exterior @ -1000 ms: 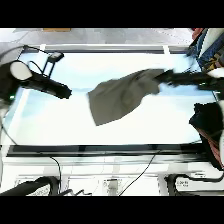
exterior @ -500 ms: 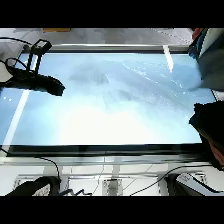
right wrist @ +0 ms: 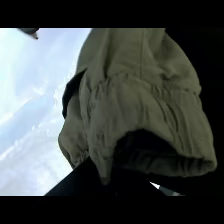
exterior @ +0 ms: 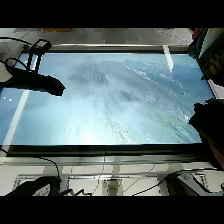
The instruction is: Fold the clothes and pants, and hang the long-sleeved shirts on hangers.
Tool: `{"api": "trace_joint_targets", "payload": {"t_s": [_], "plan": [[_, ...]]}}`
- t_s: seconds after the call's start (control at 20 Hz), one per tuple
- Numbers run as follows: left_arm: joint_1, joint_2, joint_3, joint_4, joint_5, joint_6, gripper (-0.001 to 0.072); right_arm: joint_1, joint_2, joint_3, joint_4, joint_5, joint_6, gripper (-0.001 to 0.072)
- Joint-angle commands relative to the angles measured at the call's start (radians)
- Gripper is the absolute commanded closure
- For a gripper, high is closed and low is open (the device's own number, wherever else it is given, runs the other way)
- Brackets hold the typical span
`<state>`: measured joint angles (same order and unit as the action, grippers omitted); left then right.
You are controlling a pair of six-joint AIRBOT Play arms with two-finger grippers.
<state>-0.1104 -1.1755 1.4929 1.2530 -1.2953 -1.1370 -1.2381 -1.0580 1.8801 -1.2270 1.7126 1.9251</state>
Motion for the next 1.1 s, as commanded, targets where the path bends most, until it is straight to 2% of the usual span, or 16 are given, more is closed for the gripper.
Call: {"api": "trace_joint_targets", "payload": {"t_s": [0.0, 0.15, 0.3, 0.35, 0.4, 0.45, 0.5, 0.7, 0.75, 0.8, 0.85, 0.9, 1.05], "plan": [[0.0, 0.001, 0.0, -0.009, 0.0, -0.001, 0.0701, -0.01, 0.075, 0.001, -0.039, -0.044, 0.145, 0.069], [0.0, 0.001, 0.0, -0.013, 0.0, -0.001, 0.0701, -0.008, 0.147, 0.001, -0.027, -0.105, 0.288, 0.069], [0.0, 0.0, 0.0, -0.058, 0.001, 0.0, 0.0701, -0.008, 0.185, 0.001, 0.0, -0.152, 0.293, 0.0686], [0.0, 0.0, 0.0, -0.077, 0.0, 0.0, 0.0701, -0.008, 0.185, 0.001, 0.0, -0.186, 0.293, 0.0596], [0.0, 0.001, 0.0, -0.088, 0.001, 0.0, 0.0701, -0.008, 0.183, 0.001, 0.005, -0.203, 0.293, 0.0269], [0.0, 0.0, 0.0, -0.088, 0.0, 0.0, 0.0701, -0.008, 0.182, 0.001, 0.006, -0.199, 0.293, -0.0008], [0.0, 0.001, 0.0, -0.087, 0.0, 0.0, 0.0701, -0.008, 0.182, 0.001, 0.007, -0.192, 0.292, 0.0016], [0.0, 0.001, 0.0, -0.087, 0.0, 0.0, 0.0701, -0.008, 0.181, 0.001, 0.021, -0.209, 0.291, 0.0027], [0.0, 0.001, 0.0, -0.087, 0.0, 0.0, 0.0701, -0.008, 0.177, 0.001, 0.048, -0.219, 0.283, 0.0176], [0.0, 0.001, 0.0, -0.087, 0.0, 0.0, 0.0701, -0.008, 0.171, 0.001, 0.09, -0.226, 0.279, 0.0459], [0.0, 0.001, 0.0, -0.087, 0.0, 0.0, 0.0702, -0.008, 0.162, 0.001, 0.151, -0.231, 0.277, 0.0672], [0.0, 0.001, 0.0, -0.087, 0.0, 0.0, 0.0701, -0.008, 0.151, 0.0, 0.233, -0.235, 0.241, 0.0688], [0.0, 0.001, 0.0, -0.087, 0.0, 0.0, 0.0701, 0.027, 0.109, -0.003, 0.517, -0.232, -0.019, 0.0689]]}}
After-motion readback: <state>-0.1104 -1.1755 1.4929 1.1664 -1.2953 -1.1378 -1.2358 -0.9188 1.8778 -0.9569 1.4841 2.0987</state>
